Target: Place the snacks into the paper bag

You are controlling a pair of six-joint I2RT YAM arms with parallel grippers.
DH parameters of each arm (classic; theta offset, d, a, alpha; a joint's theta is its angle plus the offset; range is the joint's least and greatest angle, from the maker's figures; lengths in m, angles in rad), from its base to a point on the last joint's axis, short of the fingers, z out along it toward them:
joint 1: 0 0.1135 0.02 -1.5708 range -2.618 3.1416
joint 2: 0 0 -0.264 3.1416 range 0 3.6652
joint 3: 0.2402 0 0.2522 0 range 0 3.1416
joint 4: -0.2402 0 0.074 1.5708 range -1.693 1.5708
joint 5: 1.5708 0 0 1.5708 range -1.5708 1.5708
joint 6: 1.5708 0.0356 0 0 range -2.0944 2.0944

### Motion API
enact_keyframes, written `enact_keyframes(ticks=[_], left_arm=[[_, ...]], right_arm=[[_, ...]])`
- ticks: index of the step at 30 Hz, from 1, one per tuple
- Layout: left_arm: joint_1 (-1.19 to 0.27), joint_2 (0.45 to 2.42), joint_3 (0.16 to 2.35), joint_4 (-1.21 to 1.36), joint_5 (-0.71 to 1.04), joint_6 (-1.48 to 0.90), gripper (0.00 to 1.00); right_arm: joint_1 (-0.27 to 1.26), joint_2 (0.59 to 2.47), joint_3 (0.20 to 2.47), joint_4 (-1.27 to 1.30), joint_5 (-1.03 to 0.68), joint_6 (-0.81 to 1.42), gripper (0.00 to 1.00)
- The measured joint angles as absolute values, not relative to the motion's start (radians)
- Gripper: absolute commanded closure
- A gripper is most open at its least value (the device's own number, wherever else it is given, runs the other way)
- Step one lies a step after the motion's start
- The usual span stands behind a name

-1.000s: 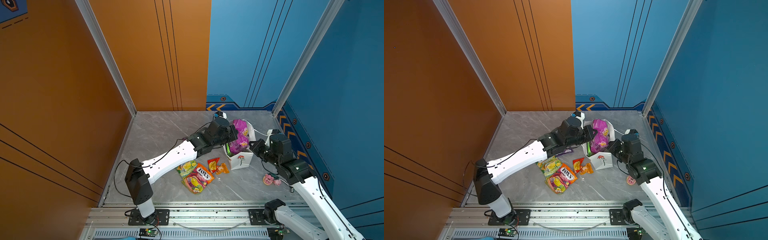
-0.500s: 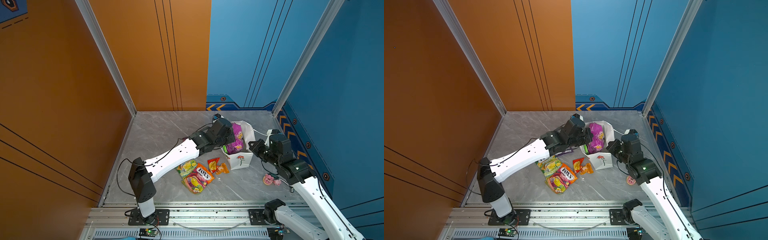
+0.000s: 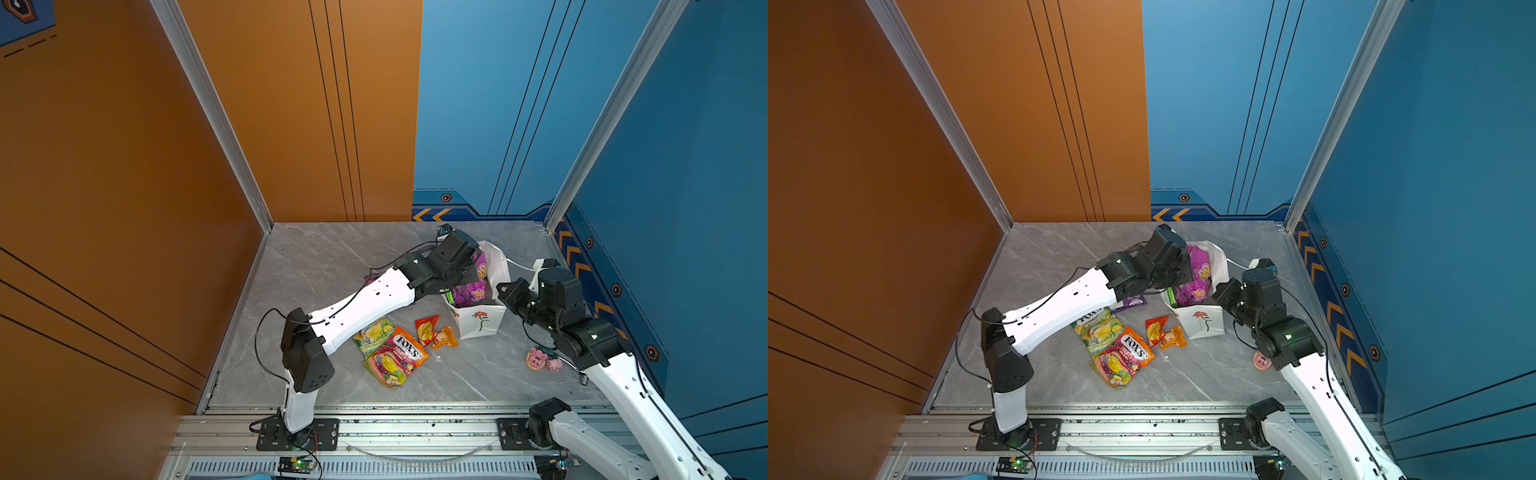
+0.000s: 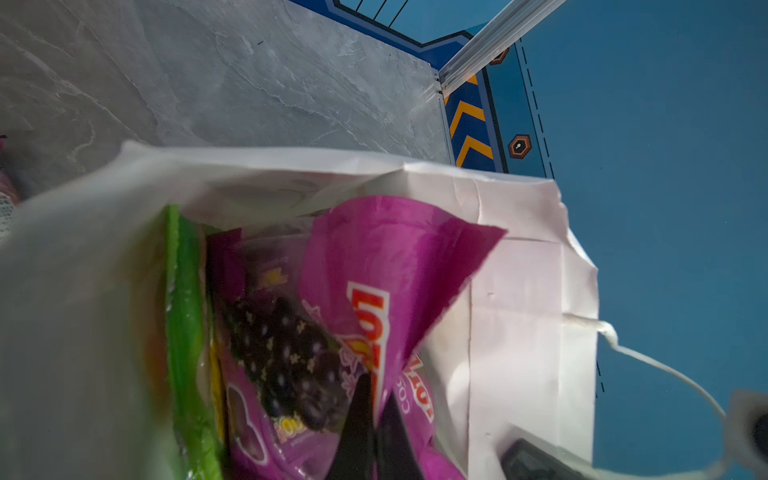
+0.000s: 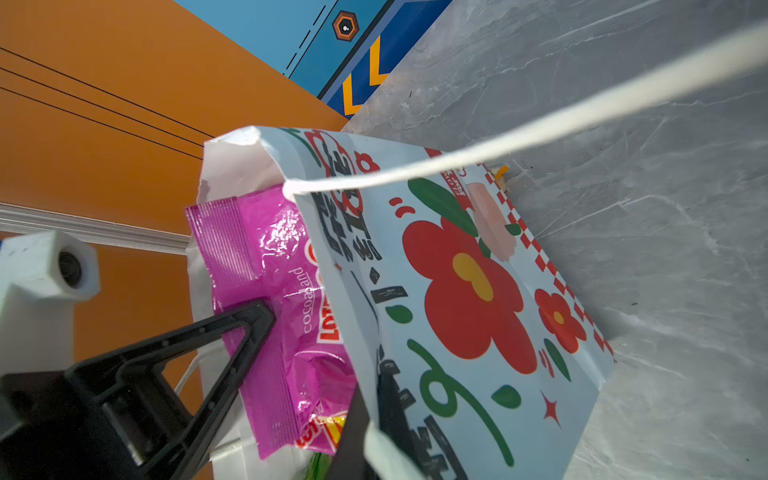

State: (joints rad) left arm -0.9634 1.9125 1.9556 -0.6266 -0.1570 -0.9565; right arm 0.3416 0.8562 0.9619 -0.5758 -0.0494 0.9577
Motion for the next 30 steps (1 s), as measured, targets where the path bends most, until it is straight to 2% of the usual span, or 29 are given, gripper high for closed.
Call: enact_keyframes(ticks=[14,22,28,30], left_arm=[[-0.972,1.925,2.017,-0.618,-0.158,-0.938,0.82],[-0.999,1.910,2.019,-0.620,-0.194,-0.859,0.63],[-1.042,1.809,2.022,-0.683,-0.296,-0.767,0.48],[-1.048,1.766,2.030,-0.725,-0.348,-0.750,0.38]], right_arm=[[0.340,0.856,0.962,-0.610,-0.044,0.957,1.00],[0.332,0.856,0.962,-0.611,-0.044,0.939,1.00],[0.301,0.857,0.963,-0.621,-0.049,0.893,1.00],[0.300,0.860,0.970,-0.632,-0.051,0.871,1.00]])
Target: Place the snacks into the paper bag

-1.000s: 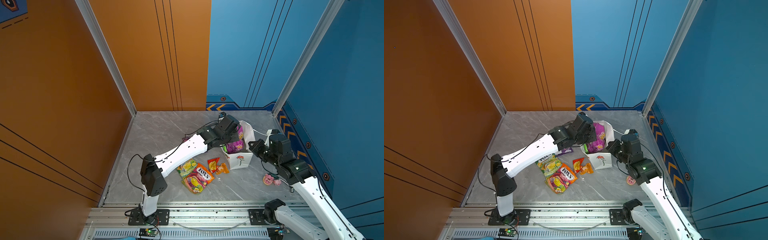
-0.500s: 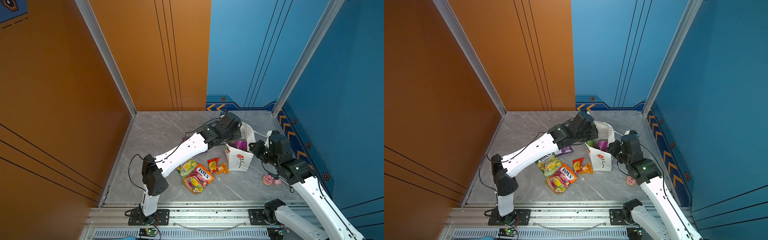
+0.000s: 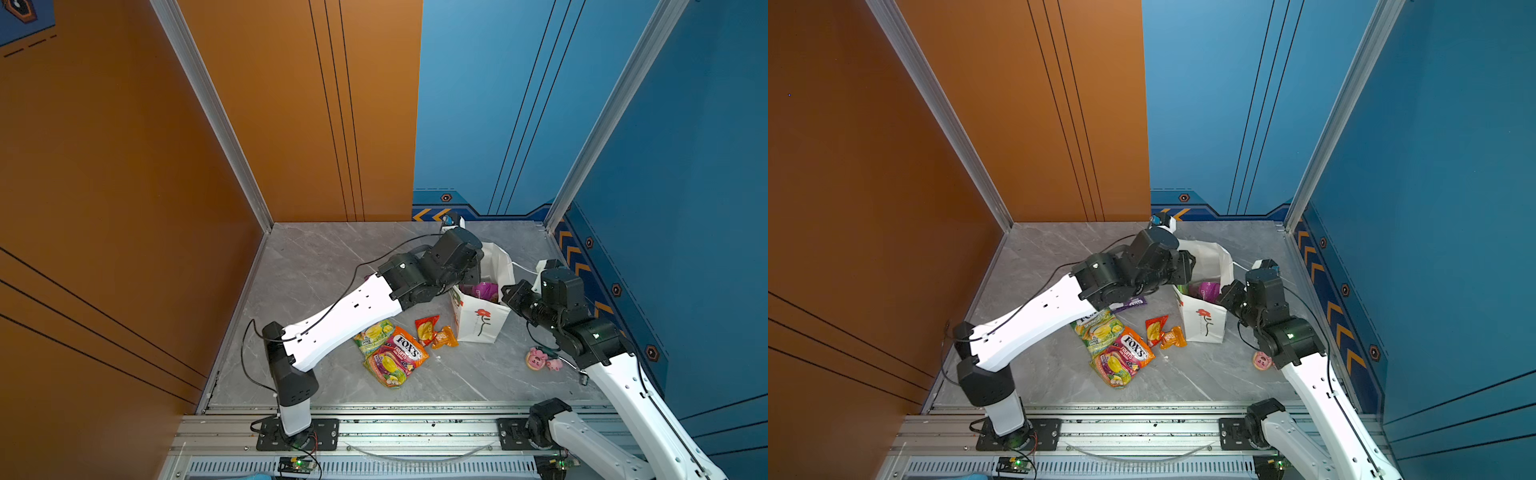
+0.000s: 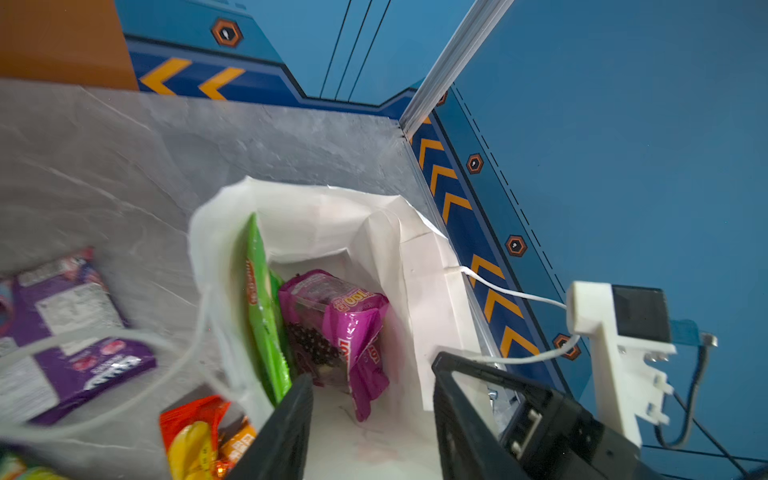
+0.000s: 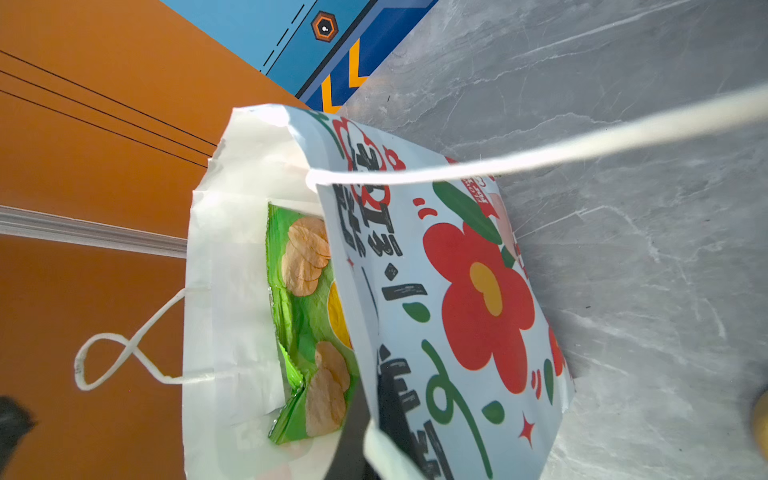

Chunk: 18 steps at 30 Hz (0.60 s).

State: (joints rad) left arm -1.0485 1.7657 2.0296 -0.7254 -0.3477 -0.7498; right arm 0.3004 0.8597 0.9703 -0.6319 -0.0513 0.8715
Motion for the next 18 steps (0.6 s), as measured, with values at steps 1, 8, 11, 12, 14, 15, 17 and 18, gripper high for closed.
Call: enact_keyframes(ticks=[1,8,11,12,14,15,17,18], left_arm=[[-1.048,1.752,2.034,-0.743,-0.369,-0.738,0.34],[-1.011,1.763,2.049,-0.846,-0.429,-0.723,0.23],[-0.982,1.818,2.049,-0.868,-0.413,-0.726,0.21],[-0.975,1.839,2.049,-0.873,-0.403,-0.726,0.21],[-0.964,1.874,2.049,-0.886,-0.388,-0.727,0.22],[-0.960,1.893,2.049,-0.892,-0.381,-0.727,0.24],[-0.953,1.916,2.049,-0.897,-0.369,-0.733,0.28],[-0.949,1.925,2.049,-0.900,-0.363,-0.735,0.31]], right_arm=[[0.300,0.862,0.975,-0.636,-0.052,0.863,1.00],[0.305,0.870,0.979,-0.639,-0.056,0.825,1.00],[0.316,0.870,0.979,-0.640,-0.055,0.815,1.00],[0.319,0.870,0.979,-0.640,-0.054,0.811,1.00],[0.324,0.870,0.979,-0.640,-0.052,0.807,1.00],[0.327,0.870,0.980,-0.640,-0.051,0.805,1.00],[0.328,0.870,0.981,-0.644,-0.050,0.800,1.00],[0.328,0.870,0.981,-0.645,-0.049,0.798,1.00]])
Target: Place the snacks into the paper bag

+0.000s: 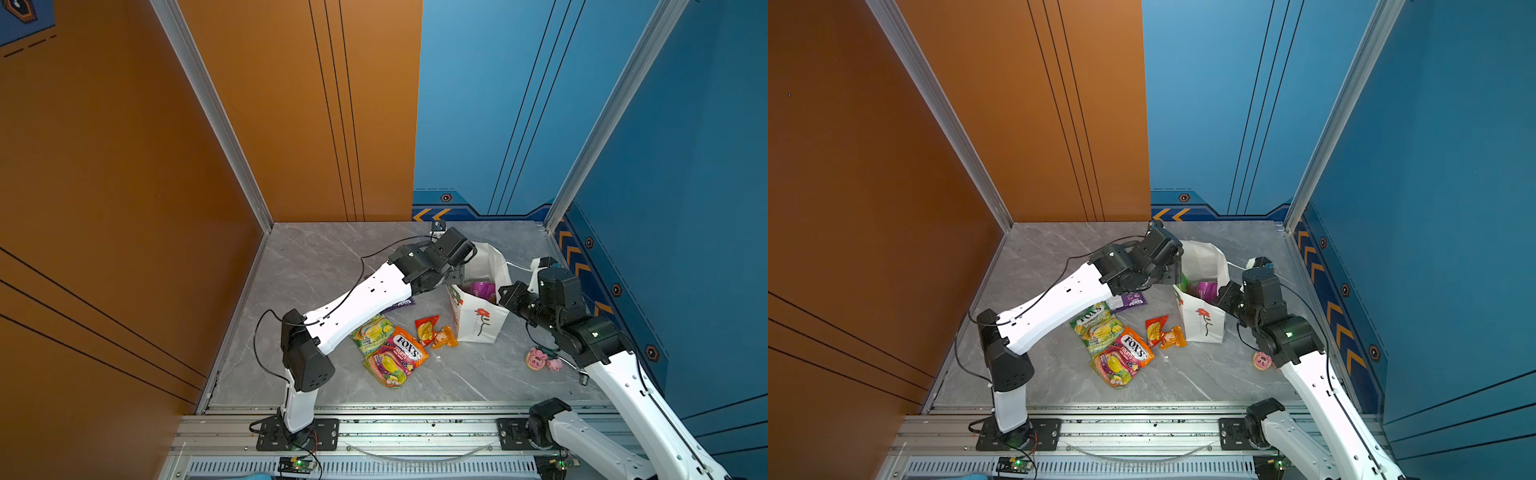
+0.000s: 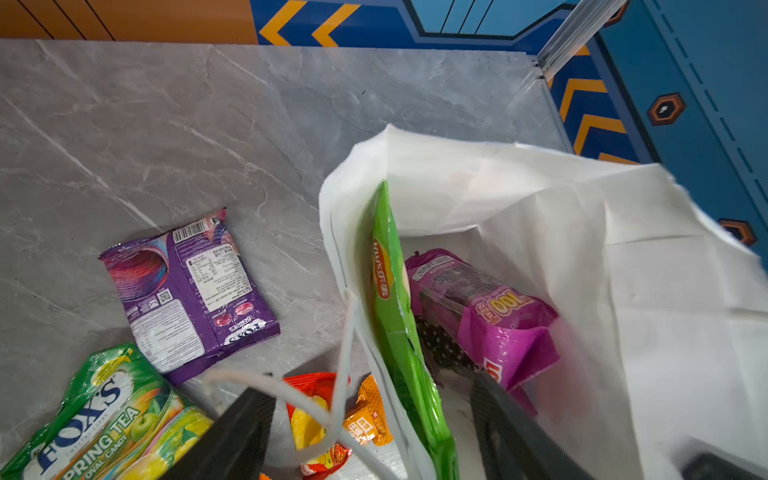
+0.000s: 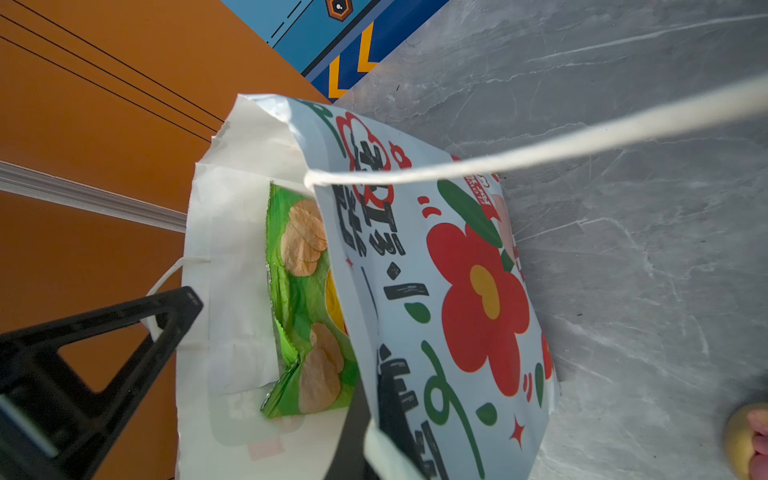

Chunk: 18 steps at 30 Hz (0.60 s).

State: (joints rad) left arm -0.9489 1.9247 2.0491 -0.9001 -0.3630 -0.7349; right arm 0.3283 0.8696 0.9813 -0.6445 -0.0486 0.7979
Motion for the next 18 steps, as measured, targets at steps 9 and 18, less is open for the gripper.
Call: enact_keyframes(ticks=[9,18], left_arm=[[-0.943,1.991,2.126,-0.912,-0.315,-0.733,0.80],[-0.990,2.058,2.263,-0.878,-0.227,-0.745,1.00]], right_arm=[[0.325,0.897,1.012,-0.673,-0.031,0.752,1.00],[0.201,0.937,1.092,-0.770,-0.028,0.656,1.00]])
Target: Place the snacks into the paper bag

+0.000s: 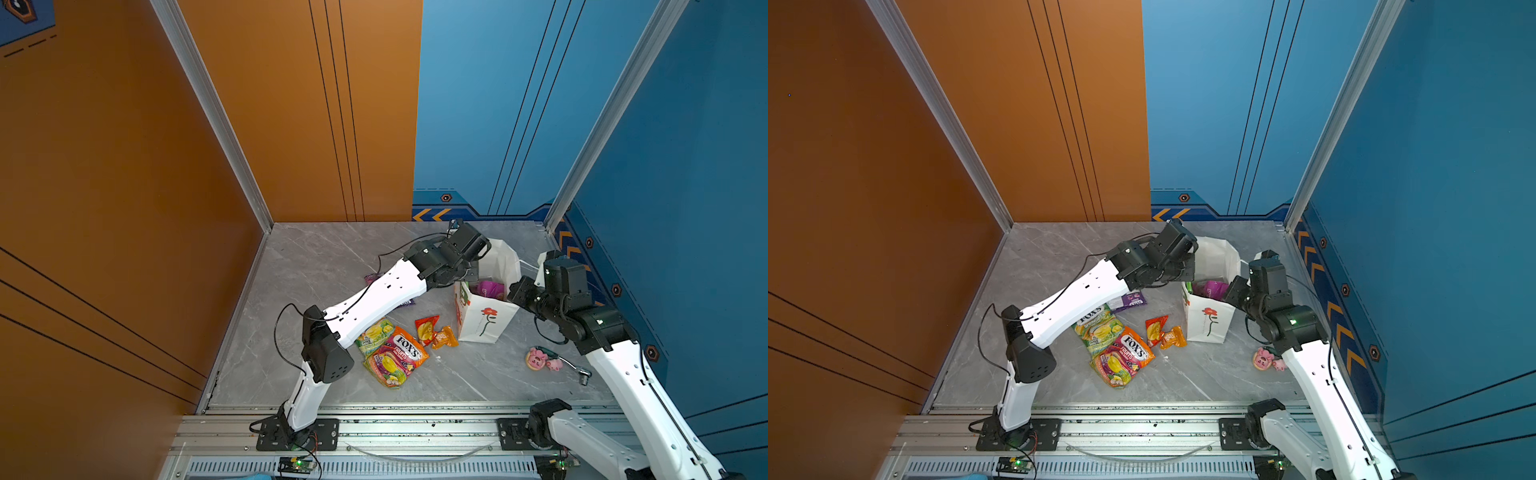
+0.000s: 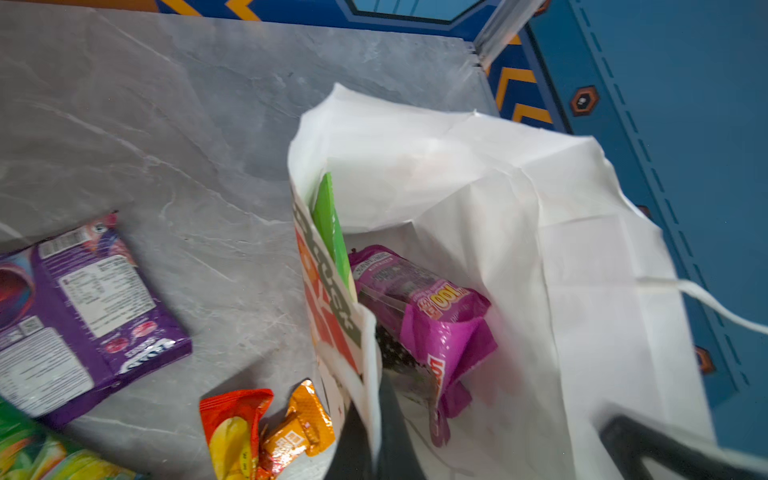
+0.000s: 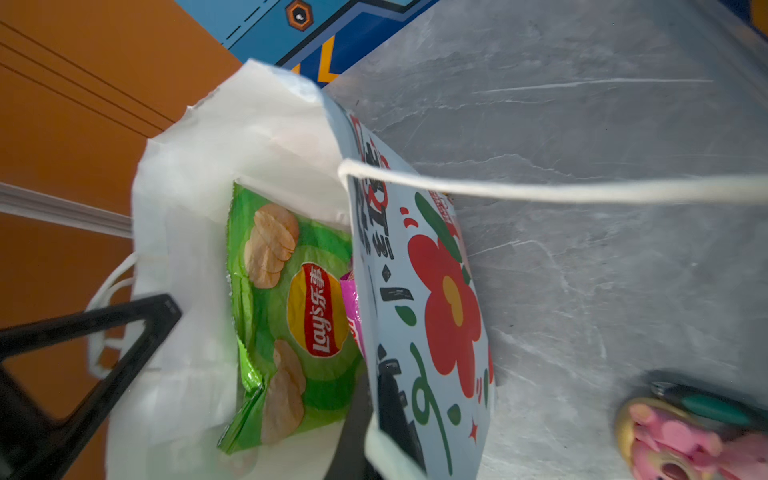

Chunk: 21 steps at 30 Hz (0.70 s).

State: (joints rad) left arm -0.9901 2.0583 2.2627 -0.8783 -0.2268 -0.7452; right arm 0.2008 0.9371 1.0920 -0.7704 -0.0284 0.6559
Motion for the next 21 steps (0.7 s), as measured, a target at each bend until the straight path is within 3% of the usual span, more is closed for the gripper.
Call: enact_keyframes(ticks=[9,21], left_arm=[[-1.161,2.014,2.233,-0.749,-0.271,-0.677,1.00],[-1.114,2.039,2.115,-0.650,-0.179,-0.724,1.00]], right_arm=[[0.098,0.863,1.113,-0.818,-0.012,0.635,1.00],[0.078,0.789,0.995,-0.860,0.078,0.636,1.00]])
